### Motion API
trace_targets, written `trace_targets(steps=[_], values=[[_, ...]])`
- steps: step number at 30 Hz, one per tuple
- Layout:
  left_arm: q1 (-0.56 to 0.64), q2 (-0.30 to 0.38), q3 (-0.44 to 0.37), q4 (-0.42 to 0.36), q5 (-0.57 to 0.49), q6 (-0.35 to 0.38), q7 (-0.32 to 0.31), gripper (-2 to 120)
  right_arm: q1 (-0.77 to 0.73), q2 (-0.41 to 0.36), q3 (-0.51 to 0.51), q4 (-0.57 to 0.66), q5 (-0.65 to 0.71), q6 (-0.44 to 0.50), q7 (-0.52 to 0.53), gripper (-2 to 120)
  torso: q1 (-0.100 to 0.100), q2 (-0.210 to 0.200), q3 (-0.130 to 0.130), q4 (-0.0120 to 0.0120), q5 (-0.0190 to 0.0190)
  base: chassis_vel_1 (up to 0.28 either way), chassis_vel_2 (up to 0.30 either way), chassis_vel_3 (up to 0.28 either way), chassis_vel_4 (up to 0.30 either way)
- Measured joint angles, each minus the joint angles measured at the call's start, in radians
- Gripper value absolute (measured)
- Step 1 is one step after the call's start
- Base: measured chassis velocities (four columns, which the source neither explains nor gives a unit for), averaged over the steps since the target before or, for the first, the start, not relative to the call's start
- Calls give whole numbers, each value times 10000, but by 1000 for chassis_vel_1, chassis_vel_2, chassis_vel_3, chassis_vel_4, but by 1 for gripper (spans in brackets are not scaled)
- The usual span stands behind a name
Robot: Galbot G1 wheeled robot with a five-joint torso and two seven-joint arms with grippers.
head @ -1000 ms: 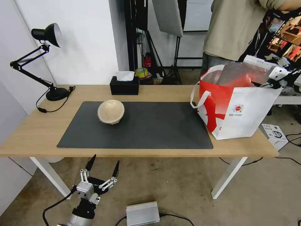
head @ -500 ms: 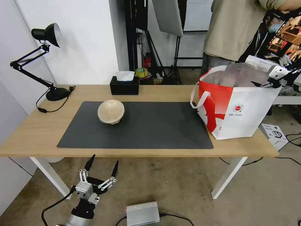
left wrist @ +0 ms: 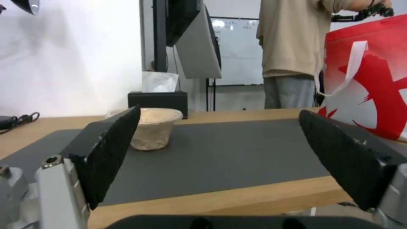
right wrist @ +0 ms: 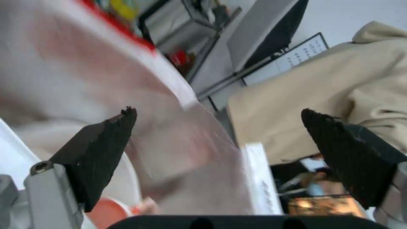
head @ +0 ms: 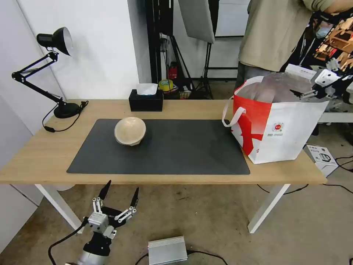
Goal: Pick up the trash from the table and place it into the takeout bag.
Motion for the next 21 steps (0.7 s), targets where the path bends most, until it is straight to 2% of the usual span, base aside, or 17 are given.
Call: trace_targets(steps=[2,4,10,15,21], values=[[0,-4,-1,-9,0,1,0,100,0,-5,22,114,271,-101,45,99,0,0,0,0,0,0,0,0,0],[37,-17,-8,-74,0,5,-5,100,44,-12,100,599,1383,-491,275,98,0,0,0,1,0,0,0,0,0],[81,-19,-35,-163,0,14,-13,100,127,76,160,1155,2259,-766,732,98,0,0,0,1,-1,0,0,0,0],[119,6,-60,-329,-14,77,-25,100,-332,250,649,1860,3444,-893,1781,98,0,0,0,0,-2,0,0,0,0],[96,53,-85,-523,-43,241,-40,100,-1120,529,1119,2579,4251,-855,3027,98,0,-1,0,1,-1,0,0,0,0]])
